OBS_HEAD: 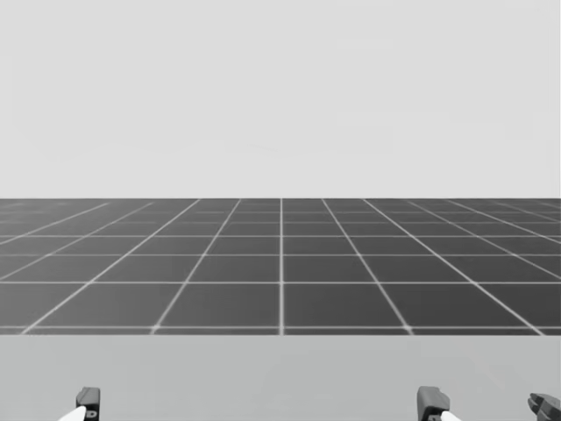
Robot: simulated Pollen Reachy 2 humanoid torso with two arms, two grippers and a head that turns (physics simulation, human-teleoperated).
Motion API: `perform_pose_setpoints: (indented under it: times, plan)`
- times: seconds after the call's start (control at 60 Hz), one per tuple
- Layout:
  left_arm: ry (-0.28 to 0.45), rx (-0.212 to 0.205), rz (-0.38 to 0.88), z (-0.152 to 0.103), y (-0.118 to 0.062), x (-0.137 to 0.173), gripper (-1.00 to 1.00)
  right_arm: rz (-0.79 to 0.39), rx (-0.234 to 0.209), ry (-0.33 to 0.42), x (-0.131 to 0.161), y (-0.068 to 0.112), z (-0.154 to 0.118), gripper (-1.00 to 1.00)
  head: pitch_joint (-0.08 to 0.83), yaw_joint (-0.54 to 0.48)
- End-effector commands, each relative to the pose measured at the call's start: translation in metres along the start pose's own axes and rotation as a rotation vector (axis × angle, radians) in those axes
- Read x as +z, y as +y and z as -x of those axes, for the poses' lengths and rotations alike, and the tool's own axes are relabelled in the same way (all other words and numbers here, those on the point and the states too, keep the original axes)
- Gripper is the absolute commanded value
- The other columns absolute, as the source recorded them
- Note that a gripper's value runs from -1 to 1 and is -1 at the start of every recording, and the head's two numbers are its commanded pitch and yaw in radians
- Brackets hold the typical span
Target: Find the red cube and pick it up.
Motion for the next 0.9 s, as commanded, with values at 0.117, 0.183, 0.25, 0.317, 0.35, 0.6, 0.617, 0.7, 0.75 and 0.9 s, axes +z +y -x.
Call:
perform_pose_setpoints:
  times: [0.117, 0.183, 0.25, 0.317, 0.35, 0.6, 0.617, 0.7, 0.75, 0.9]
  plan:
    - [-0.001, -0.004, 0.004, 0.0001, -0.0001, 0.0006, -1.00, 0.000, -0.013, -0.007, 0.0017, 0.0039, 0.0017, -1.00, 0.034, -0.01]
    - [0.000, -0.003, 0.007, 0.0002, -0.0002, 0.0007, -1.00, -0.005, -0.010, -0.008, 0.0014, 0.0030, 0.0015, -1.00, 0.082, -0.01]
    - [-0.001, -0.005, 0.011, 0.0004, -0.0008, 0.0008, -1.00, -0.006, -0.003, -0.005, 0.0012, 0.0028, 0.0019, -1.00, 0.156, 0.00]
    - [-0.001, -0.007, 0.013, 0.0009, -0.0009, 0.0006, -1.00, -0.008, 0.001, -0.004, 0.0011, 0.0029, 0.0024, -1.00, 0.233, 0.01]
    - [-0.001, -0.007, 0.015, 0.0009, -0.0008, 0.0006, -1.00, -0.008, 0.005, -0.004, 0.0010, 0.0029, 0.0026, -1.00, 0.278, 0.02]
    - [-0.001, -0.010, 0.023, 0.0010, -0.0009, -0.0002, -1.00, -0.011, 0.018, -0.004, 0.0009, 0.0034, 0.0033, -1.00, 0.475, 0.08]
    - [0.000, -0.011, 0.025, 0.0011, -0.0009, -0.0002, -1.00, -0.011, 0.020, -0.003, 0.0009, 0.0033, 0.0034, -1.00, 0.492, 0.09]
    - [0.001, -0.012, 0.029, 0.0012, -0.0010, -0.0001, -1.00, -0.012, 0.023, -0.002, 0.0008, 0.0030, 0.0035, -1.00, 0.550, 0.12]
    - [0.002, -0.013, 0.031, 0.0012, -0.0016, 0.0000, -1.00, -0.013, 0.025, -0.002, 0.0009, 0.0028, 0.0035, -1.00, 0.575, 0.15]
    - [0.003, -0.017, 0.038, 0.0012, -0.0029, 0.0003, -1.00, -0.018, 0.033, 0.001, 0.0014, 0.0037, 0.0043, -1.00, 0.616, 0.23]
